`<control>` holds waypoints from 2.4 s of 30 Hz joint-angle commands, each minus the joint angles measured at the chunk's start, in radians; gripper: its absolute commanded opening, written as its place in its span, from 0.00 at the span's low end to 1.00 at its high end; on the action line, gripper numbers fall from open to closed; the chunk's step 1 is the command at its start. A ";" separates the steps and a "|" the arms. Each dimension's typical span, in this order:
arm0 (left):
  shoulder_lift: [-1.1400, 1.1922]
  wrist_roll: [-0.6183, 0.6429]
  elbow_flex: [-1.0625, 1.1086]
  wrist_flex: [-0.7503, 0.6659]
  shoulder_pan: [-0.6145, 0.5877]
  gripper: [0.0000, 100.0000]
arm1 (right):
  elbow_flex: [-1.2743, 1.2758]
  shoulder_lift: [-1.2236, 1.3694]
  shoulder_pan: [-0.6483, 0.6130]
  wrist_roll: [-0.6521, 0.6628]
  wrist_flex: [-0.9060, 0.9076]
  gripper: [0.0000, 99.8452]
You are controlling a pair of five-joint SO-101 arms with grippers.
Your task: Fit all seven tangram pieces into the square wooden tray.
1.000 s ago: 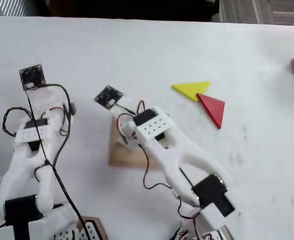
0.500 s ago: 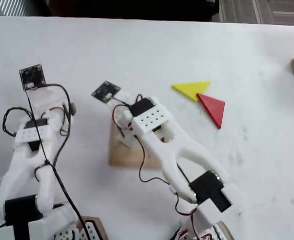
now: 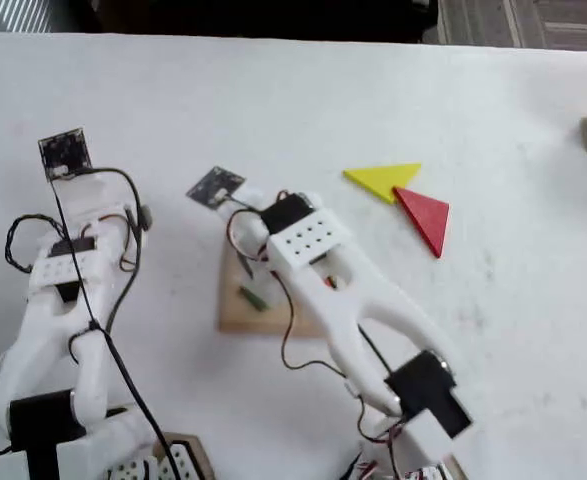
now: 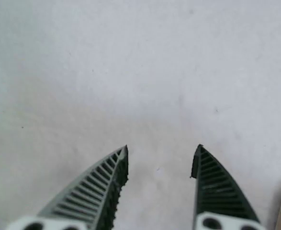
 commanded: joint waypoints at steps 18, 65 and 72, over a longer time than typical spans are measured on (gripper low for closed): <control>-0.105 0.008 0.000 0.124 0.099 0.05 | 0.695 -0.558 0.539 0.052 -0.193 0.02; -0.047 -0.037 0.094 0.100 0.874 0.02 | 0.916 -0.641 0.837 0.305 -0.314 0.02; -0.028 -0.037 0.081 0.103 0.874 0.02 | 0.916 -0.641 0.837 0.305 -0.312 0.02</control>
